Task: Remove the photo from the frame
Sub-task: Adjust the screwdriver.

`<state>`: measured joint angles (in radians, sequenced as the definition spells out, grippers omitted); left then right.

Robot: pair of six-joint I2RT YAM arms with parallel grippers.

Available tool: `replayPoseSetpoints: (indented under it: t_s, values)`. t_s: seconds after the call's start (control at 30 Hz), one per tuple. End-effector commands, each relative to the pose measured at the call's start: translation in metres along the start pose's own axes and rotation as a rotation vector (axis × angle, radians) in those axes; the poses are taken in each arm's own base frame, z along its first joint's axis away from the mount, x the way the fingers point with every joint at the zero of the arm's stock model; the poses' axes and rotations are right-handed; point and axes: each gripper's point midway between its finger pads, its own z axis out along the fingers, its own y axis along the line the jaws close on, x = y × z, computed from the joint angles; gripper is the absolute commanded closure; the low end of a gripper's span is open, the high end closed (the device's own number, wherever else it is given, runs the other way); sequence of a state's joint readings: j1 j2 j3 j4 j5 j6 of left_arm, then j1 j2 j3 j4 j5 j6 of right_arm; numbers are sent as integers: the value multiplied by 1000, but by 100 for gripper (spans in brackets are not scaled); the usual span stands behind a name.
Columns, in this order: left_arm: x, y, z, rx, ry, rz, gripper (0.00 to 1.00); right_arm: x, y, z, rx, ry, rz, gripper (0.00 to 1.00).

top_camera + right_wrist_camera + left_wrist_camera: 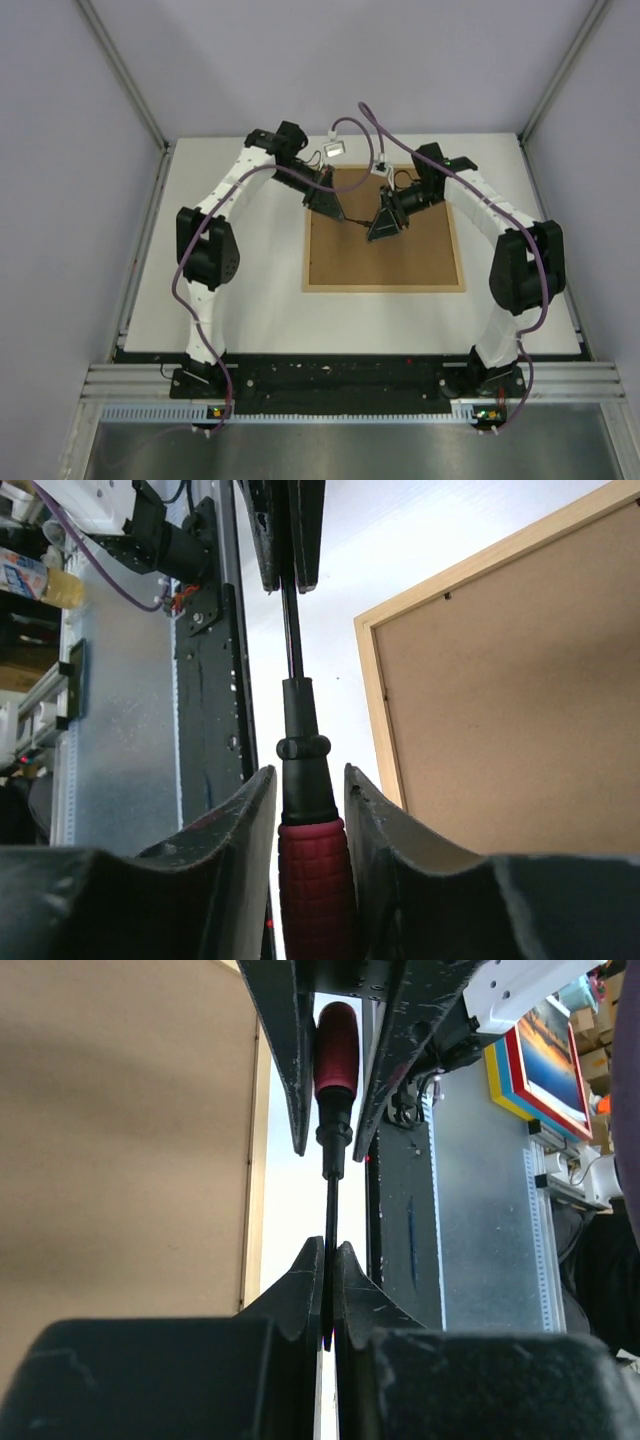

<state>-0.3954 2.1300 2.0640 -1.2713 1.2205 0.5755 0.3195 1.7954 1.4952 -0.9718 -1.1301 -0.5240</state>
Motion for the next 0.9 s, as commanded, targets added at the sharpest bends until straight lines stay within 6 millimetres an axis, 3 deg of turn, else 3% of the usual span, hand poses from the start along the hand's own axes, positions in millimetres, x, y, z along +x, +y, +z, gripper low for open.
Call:
replayPoseSetpoints:
  t_s: [0.0,0.2,0.23,0.3,0.37,0.43,0.57,0.7,0.87]
  values:
    - [-14,-5,-8,35,-67,-15,100,-35,17,-17,-66,-110,-35,57]
    - [-37,5,-35,-19,-246,-43,100,-57,14,-49,-154,-249,52,43]
    - [-41,5,-37,-30,-280,-37,100,-57,11,-50,-153,-253,62,36]
    - [-48,3,-40,-30,-335,-31,100,-56,6,-49,-147,-250,89,33]
    - [-51,2,-40,-8,-338,-50,100,-57,3,-48,-144,-260,112,32]
    - [-51,2,-39,-7,-337,-67,100,-66,-13,-48,-76,-293,89,33]
    - [-52,4,-39,-7,-349,-75,100,-85,-8,-52,-61,-424,148,38]
    - [-57,1,-39,4,-361,-68,100,-88,-13,-50,-80,-458,172,44]
    - [-57,-1,-38,20,-357,-83,100,-94,-8,-52,-117,-498,159,44]
